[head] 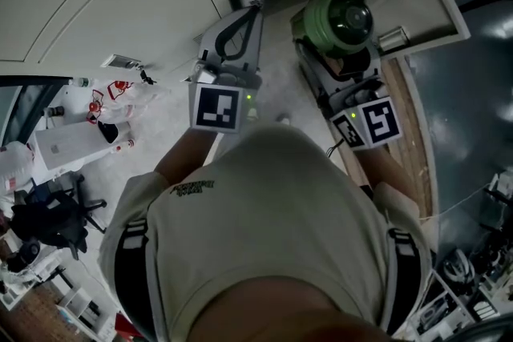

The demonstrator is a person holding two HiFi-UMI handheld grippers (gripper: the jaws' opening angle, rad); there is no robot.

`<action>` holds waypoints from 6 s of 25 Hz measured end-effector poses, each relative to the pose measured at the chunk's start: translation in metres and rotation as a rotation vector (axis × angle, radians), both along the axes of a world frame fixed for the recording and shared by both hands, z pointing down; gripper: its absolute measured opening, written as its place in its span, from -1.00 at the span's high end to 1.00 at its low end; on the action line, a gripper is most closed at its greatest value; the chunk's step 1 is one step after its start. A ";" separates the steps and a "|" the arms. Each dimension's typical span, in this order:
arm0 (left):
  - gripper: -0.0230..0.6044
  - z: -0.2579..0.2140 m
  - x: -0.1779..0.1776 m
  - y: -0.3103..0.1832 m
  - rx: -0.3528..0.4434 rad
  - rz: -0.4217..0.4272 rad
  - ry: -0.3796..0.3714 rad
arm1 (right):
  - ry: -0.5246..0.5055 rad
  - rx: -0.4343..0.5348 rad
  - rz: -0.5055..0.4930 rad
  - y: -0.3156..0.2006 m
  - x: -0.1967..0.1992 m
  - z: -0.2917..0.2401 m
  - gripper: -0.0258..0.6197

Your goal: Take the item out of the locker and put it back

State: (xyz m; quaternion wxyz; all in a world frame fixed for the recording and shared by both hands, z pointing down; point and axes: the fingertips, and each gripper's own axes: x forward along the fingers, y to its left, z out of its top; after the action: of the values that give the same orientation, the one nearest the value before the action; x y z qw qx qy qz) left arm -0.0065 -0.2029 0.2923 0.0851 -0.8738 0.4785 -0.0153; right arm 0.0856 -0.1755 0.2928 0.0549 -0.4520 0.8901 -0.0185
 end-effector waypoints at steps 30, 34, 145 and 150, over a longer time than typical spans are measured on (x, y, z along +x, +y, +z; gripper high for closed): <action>0.88 0.062 0.013 -0.075 -0.065 -0.035 0.005 | 0.075 -0.075 0.131 -0.143 -0.015 0.083 -0.19; 0.88 0.073 0.012 -0.078 -0.065 -0.038 -0.003 | 0.079 -0.092 0.142 -0.151 -0.019 0.104 -0.19; 0.88 0.009 0.007 -0.002 0.000 0.053 0.064 | -0.103 0.122 0.016 -0.005 0.009 -0.012 0.92; 0.88 0.015 0.009 -0.004 -0.013 0.047 0.064 | -0.098 0.091 0.003 -0.008 0.010 -0.006 0.92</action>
State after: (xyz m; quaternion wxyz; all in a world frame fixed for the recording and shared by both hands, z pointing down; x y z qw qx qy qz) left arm 0.0021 -0.2066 0.3071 0.0644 -0.8853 0.4603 0.0118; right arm 0.0954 -0.1831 0.2872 0.1190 -0.4491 0.8855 0.0002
